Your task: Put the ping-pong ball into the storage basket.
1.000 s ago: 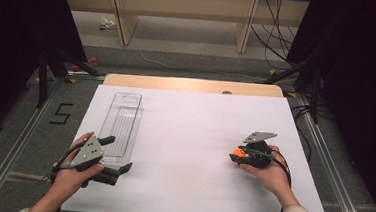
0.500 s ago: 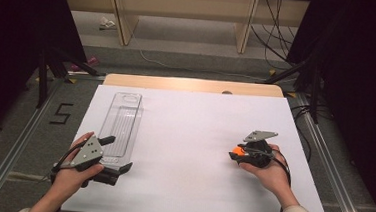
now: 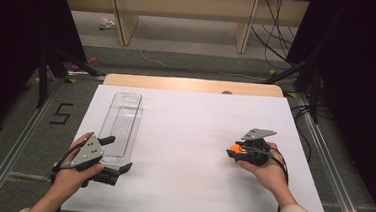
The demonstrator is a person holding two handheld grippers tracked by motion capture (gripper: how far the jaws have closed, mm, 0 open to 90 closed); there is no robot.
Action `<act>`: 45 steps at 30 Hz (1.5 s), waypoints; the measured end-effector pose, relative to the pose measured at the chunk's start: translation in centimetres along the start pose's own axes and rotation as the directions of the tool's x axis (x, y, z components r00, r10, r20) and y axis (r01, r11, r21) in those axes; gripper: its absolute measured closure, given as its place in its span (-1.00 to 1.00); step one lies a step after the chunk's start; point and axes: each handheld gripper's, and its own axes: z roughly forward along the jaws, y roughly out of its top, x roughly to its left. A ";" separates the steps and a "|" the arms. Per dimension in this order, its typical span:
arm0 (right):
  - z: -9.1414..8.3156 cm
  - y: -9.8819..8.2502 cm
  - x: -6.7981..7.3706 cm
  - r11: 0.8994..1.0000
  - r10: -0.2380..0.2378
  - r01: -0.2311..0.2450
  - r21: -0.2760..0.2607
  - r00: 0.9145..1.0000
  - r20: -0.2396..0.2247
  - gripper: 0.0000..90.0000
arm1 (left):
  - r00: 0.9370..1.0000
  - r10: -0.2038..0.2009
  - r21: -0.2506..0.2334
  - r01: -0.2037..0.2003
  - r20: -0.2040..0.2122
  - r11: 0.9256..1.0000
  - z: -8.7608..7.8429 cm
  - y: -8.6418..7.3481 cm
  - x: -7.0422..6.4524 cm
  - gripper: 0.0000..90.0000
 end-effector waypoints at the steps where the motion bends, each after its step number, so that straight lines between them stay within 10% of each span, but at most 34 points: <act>1: 0.0 0.1 0.0 1.000 -0.002 0.002 -0.001 1.000 -0.001 0.14 | 1.000 0.001 0.001 -0.001 0.000 1.000 0.0 0.0 0.0 -1.00; 45: 1.2 2.6 1.3 0.998 -0.030 0.029 -0.061 0.999 -0.011 0.14 | 1.000 0.001 -0.002 -0.001 0.001 1.000 0.0 0.0 0.0 -1.00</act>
